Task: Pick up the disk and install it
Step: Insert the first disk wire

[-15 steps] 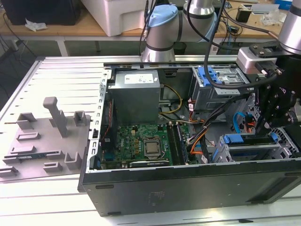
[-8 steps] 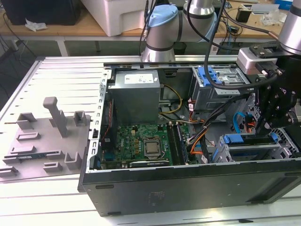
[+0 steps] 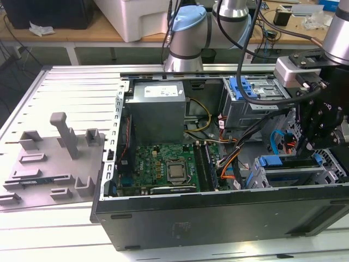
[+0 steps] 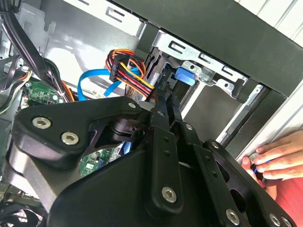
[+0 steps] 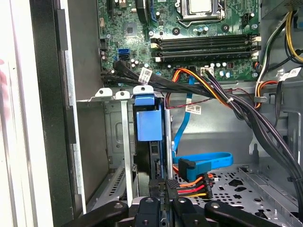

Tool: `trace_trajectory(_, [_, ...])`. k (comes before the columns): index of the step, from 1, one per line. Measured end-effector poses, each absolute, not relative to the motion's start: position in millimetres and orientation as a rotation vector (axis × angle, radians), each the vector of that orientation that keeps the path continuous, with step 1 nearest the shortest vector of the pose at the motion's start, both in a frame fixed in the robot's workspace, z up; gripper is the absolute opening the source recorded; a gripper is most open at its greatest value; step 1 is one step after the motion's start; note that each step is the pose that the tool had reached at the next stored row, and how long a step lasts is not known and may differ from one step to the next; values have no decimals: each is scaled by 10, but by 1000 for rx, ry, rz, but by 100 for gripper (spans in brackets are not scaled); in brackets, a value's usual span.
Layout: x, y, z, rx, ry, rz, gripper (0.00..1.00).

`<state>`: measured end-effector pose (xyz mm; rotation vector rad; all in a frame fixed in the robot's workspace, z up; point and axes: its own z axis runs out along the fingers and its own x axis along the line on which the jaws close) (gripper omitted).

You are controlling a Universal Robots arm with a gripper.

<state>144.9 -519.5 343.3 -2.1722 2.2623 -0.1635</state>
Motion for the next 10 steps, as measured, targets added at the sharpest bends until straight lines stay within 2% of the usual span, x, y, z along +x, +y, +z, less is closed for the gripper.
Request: trace_trajectory(10, [1450,-5197,3427,-2176,2266,-158,17])
